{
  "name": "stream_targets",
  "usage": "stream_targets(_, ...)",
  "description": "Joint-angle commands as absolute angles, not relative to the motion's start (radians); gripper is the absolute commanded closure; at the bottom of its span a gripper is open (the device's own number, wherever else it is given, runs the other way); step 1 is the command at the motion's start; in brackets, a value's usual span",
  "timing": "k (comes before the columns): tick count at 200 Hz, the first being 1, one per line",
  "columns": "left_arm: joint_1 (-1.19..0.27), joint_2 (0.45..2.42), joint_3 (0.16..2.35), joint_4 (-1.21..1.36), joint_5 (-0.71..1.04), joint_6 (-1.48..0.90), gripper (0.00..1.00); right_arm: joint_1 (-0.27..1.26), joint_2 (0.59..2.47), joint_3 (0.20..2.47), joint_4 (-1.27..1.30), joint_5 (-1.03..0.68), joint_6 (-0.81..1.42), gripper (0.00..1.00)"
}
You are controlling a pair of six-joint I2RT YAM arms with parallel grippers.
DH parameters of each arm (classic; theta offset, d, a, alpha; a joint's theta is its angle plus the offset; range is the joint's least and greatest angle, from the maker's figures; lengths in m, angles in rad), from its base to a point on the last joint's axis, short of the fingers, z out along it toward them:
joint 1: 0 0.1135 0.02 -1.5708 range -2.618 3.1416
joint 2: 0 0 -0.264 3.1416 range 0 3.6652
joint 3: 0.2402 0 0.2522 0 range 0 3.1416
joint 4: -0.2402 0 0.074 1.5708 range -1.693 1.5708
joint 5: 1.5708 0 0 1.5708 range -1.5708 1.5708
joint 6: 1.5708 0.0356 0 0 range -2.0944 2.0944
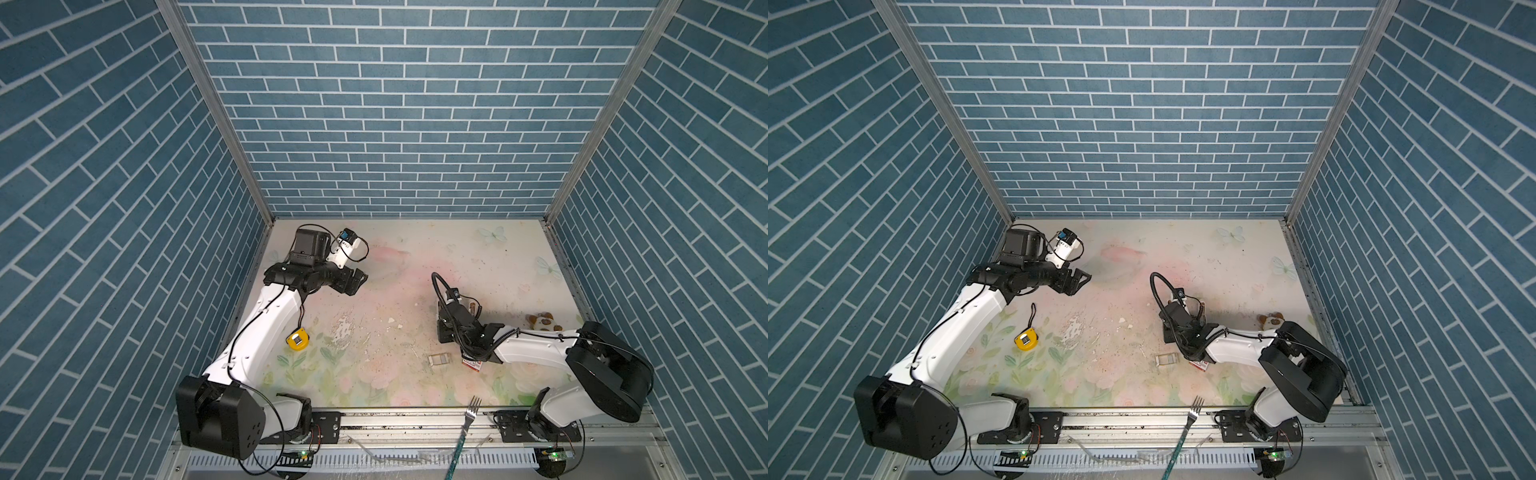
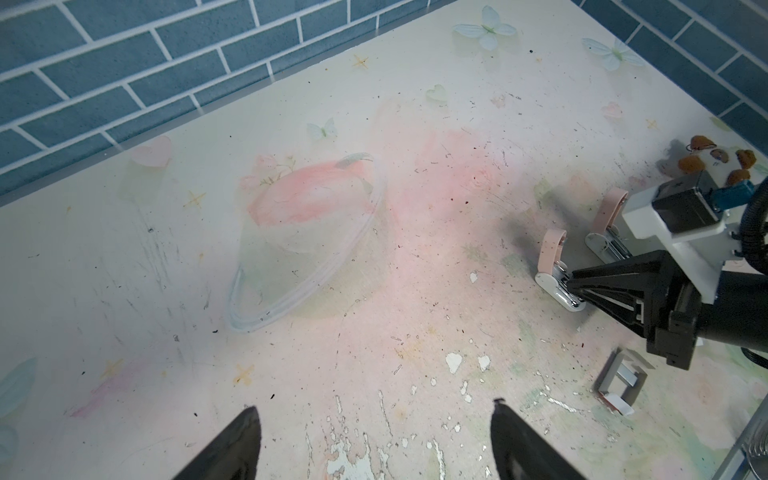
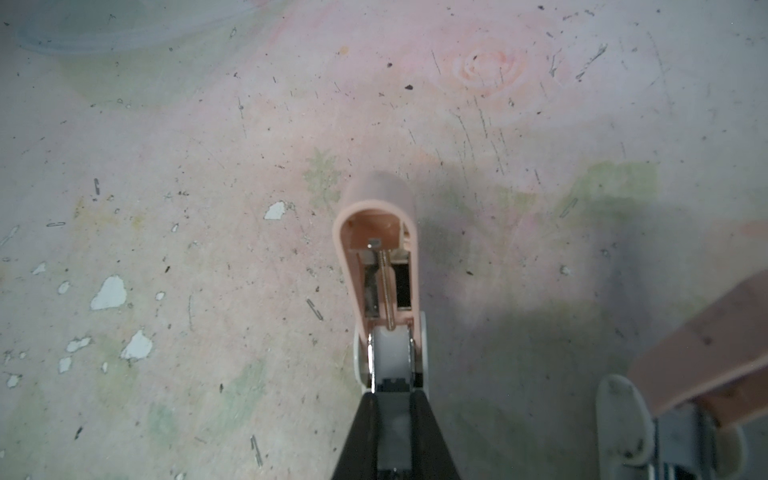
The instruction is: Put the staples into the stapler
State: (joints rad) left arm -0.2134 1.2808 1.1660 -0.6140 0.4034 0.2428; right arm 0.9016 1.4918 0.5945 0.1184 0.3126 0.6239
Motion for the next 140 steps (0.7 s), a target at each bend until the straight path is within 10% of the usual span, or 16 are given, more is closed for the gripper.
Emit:
stream_targets(1,-0.204,1.259,1.151,-0.608,0.412,0.236,0.12,0.900,1.475,0.567,0.060,0.294,0.646,0.86)
stream_targets(140,-0.192,1.243,1.137,-0.601,0.416,0.232,0.11,0.900,1.469,0.572,0.039,0.285,0.646,0.79)
